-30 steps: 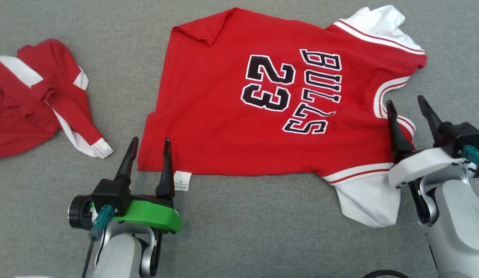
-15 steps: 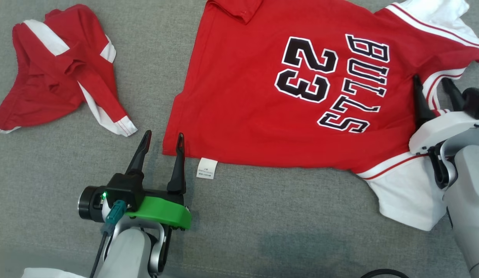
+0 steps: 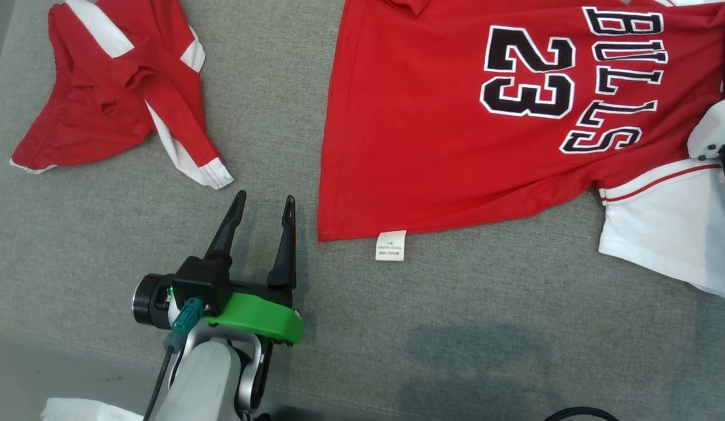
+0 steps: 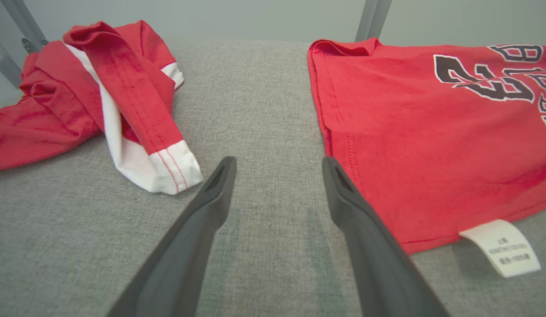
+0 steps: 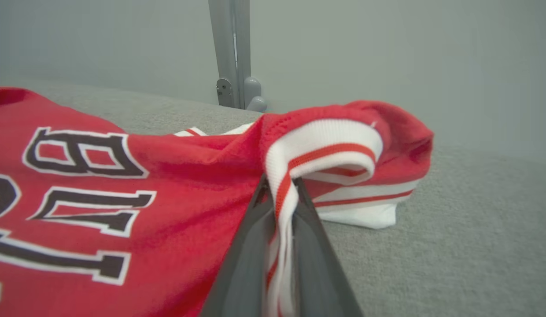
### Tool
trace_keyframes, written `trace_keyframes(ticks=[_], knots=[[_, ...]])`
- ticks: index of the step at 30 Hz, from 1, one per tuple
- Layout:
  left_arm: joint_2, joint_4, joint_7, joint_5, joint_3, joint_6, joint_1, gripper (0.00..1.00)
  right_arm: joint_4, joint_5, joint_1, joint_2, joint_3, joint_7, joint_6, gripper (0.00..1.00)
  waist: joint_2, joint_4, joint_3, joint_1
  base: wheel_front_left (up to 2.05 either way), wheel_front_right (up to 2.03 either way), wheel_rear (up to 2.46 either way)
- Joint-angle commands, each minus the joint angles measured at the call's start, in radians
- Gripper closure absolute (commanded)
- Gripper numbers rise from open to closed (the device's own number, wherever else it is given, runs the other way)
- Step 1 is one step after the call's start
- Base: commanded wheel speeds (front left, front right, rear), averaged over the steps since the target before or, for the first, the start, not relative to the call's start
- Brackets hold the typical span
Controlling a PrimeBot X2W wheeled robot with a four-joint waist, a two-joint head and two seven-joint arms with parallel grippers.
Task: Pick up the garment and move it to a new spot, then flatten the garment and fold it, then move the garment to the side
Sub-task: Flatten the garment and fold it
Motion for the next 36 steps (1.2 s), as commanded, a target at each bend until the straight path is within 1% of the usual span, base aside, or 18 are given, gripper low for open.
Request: trace_keyframes(ticks=[1,2,3,5,7,11,14,19,25,26,31,36], knots=[[0.003,0.004,0.001,-0.003,-0.002,0.005,-0.009,0.00,0.016,-0.008,-0.005,-0.008,-0.002,-0.002,-0.002,1.00,-0.0001,0.010,0.002,-0.0002,0.00,0.00,0.00],[0.003,0.007,0.001,-0.007,-0.004,0.006,-0.009,0.00,0.043,-0.018,-0.016,-0.017,-0.007,-0.002,-0.002,0.59,-0.0001,0.014,-0.001,-0.0002,0.00,0.00,0.00],[0.003,0.010,0.001,-0.007,-0.007,0.007,-0.008,0.00,0.066,-0.022,-0.028,-0.018,-0.016,-0.002,-0.002,0.00,-0.0001,0.017,-0.006,-0.0002,0.00,0.00,0.00],[0.003,0.013,0.001,-0.012,-0.006,0.009,-0.002,0.00,0.066,-0.036,-0.029,-0.012,-0.044,-0.002,-0.002,0.00,-0.0001,0.018,-0.021,-0.0002,0.00,0.00,0.00],[0.003,0.013,0.001,-0.015,0.002,0.015,0.011,0.00,0.035,-0.043,0.003,0.007,-0.074,-0.002,-0.002,0.00,-0.0001,0.008,-0.042,-0.0002,0.00,0.00,0.00],[0.003,0.018,0.001,-0.007,0.031,0.015,0.038,0.00,-0.066,-0.043,0.103,0.054,-0.112,-0.002,-0.002,0.00,-0.0001,-0.042,-0.102,-0.0002,0.00,0.00,0.00],[0.003,0.033,0.001,0.006,0.056,0.007,0.062,0.00,-0.154,-0.036,0.198,0.094,-0.104,-0.002,-0.002,0.00,-0.0001,-0.093,-0.147,-0.0002,0.00,0.00,0.00],[0.004,0.046,0.001,0.020,0.117,0.002,0.099,0.00,-0.285,-0.021,0.363,0.156,-0.056,-0.002,-0.002,0.00,-0.0001,-0.179,-0.221,-0.0002,0.00,0.00,0.00],[0.004,0.055,0.001,0.032,0.184,-0.004,0.158,0.00,-0.394,-0.014,0.528,0.229,-0.046,-0.002,-0.002,0.00,-0.0001,-0.266,-0.288,-0.0002,0.00,0.00,0.00],[0.004,0.059,0.001,0.035,0.198,-0.009,0.175,0.00,-0.419,-0.009,0.571,0.252,-0.044,-0.002,-0.002,0.00,-0.0001,-0.286,-0.304,-0.0002,0.00,0.00,0.00],[0.003,0.069,0.001,0.042,0.218,-0.015,0.219,0.00,-0.468,-0.016,0.664,0.290,-0.045,-0.002,-0.002,0.00,-0.0001,-0.324,-0.350,-0.0002,0.00,0.00,0.00],[0.003,0.073,0.001,0.033,0.223,-0.018,0.252,0.00,-0.498,-0.029,0.713,0.314,-0.033,-0.002,-0.002,0.00,-0.0001,-0.334,-0.390,-0.0002,0.00,0.00,0.00]])
